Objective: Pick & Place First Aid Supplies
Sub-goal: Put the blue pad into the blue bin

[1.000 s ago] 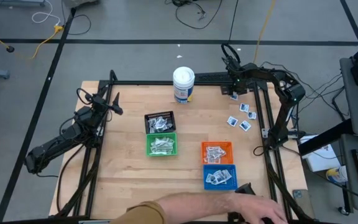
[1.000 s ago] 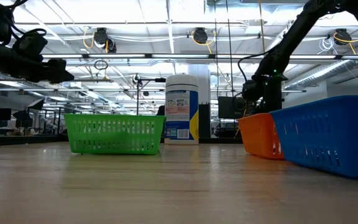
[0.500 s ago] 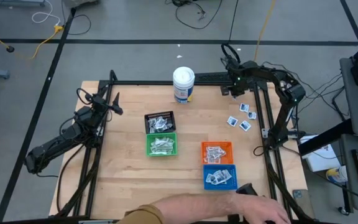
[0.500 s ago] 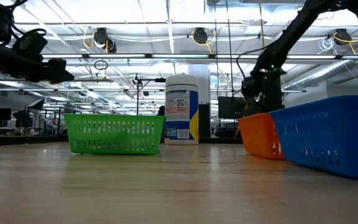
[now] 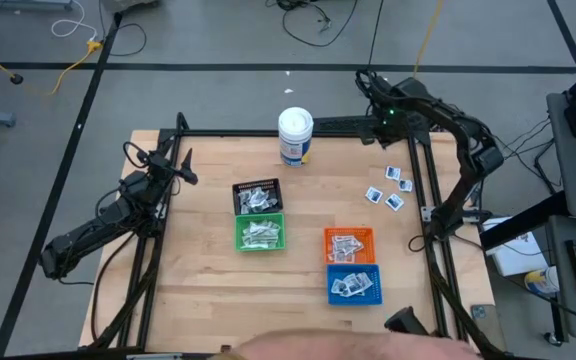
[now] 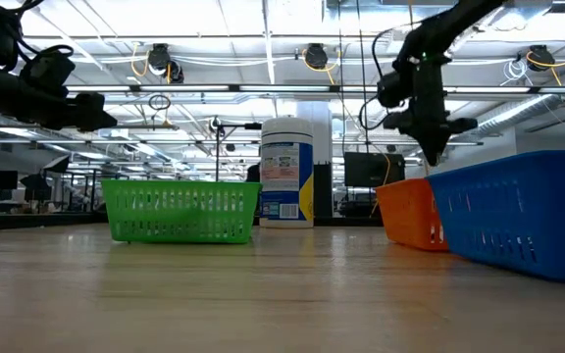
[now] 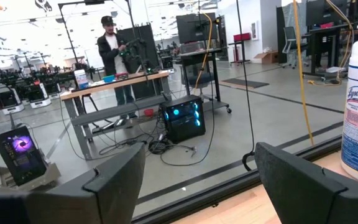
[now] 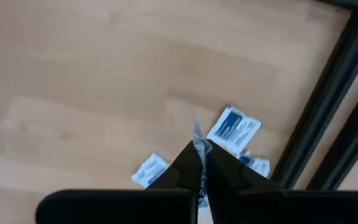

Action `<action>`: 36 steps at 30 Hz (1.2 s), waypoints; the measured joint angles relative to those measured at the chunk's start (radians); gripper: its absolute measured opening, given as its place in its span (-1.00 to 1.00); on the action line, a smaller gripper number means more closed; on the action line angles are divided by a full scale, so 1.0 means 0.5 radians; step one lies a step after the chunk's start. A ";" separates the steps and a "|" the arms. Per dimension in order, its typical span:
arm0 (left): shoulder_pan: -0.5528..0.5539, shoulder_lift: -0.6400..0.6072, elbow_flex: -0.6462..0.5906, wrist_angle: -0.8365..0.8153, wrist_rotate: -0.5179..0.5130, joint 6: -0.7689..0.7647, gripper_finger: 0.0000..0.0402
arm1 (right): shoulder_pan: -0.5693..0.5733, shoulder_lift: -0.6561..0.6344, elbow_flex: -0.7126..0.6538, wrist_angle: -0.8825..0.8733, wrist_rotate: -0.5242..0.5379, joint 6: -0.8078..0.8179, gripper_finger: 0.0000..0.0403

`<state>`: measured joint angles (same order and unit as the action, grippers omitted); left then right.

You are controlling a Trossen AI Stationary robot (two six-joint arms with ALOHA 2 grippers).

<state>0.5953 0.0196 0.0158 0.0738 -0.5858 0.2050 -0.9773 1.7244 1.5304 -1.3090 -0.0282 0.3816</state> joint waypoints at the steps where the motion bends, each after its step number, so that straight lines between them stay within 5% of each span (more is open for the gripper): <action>1: 0.000 -0.001 0.000 0.000 -0.001 0.000 0.52 | 0.019 -0.022 0.010 -0.042 -0.001 0.013 -0.98; 13: -0.001 0.000 0.000 0.000 -0.001 0.000 0.52 | 0.515 -0.217 0.026 -0.269 -0.005 0.328 -0.97; 27: 0.000 0.000 0.000 0.000 0.000 0.000 0.52 | 1.847 -0.365 0.026 -0.281 -0.060 1.047 -0.98; 36: 0.000 -0.001 0.000 0.000 0.000 0.000 0.52 | 2.626 -0.364 0.026 0.050 -0.138 1.764 -0.97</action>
<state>0.5953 0.0194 0.0158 0.0738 -0.5858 0.2050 0.3359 1.5425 1.5433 -1.2842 -0.0970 1.2635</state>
